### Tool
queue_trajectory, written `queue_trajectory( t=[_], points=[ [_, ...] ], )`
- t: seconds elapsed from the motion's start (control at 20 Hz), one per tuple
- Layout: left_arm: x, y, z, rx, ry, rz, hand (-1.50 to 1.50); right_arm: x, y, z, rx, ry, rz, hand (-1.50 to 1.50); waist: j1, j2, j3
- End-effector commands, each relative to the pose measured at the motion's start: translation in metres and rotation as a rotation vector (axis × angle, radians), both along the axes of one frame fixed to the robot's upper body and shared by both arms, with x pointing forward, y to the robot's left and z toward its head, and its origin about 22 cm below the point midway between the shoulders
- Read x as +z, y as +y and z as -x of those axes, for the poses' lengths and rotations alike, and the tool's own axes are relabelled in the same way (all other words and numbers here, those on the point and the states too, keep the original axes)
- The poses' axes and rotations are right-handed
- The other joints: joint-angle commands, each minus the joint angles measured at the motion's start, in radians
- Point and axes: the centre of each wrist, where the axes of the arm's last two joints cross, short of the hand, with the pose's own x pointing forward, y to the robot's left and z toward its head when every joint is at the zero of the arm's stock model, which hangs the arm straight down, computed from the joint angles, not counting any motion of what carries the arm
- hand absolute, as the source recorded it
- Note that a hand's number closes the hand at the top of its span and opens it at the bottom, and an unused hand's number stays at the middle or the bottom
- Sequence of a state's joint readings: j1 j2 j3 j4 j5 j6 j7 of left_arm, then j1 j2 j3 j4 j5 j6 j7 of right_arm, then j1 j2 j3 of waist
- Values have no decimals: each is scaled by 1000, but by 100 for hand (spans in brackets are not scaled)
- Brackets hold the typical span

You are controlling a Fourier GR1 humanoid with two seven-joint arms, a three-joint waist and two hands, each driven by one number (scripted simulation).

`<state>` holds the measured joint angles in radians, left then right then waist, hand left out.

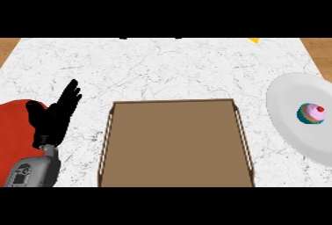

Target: Pick the cupcake from the tray and place it in the plate

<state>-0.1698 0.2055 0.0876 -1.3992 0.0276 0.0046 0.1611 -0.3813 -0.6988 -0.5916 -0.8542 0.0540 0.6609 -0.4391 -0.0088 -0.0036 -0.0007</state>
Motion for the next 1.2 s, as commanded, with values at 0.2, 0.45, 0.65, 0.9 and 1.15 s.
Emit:
queue_trajectory(
  t=[0.2, 0.45, 0.65, 0.9, 1.15],
  points=[
    [-7, -2, 1, -14, -11, -4, 0, 10, -41, 22, 48, -25, -103, -150, 20, 7, 2],
    [-5, -10, 7, -8, -9, -6, 0, -8, -43, 37, 71, -26, -83, -150, 19, 5, 3],
    [2, 4, -11, -16, -6, -12, 0, -12, -52, 43, 34, -46, -97, -150, 20, 11, 4],
    [-5, -3, -2, -33, -6, 11, 0, 12, -68, 48, 2, -32, -45, -150, 32, 13, 5],
    [5, -11, 0, -28, 8, 0, 0, 1, -73, 61, -29, 3, -12, -150, 34, 11, 6]
  ],
)
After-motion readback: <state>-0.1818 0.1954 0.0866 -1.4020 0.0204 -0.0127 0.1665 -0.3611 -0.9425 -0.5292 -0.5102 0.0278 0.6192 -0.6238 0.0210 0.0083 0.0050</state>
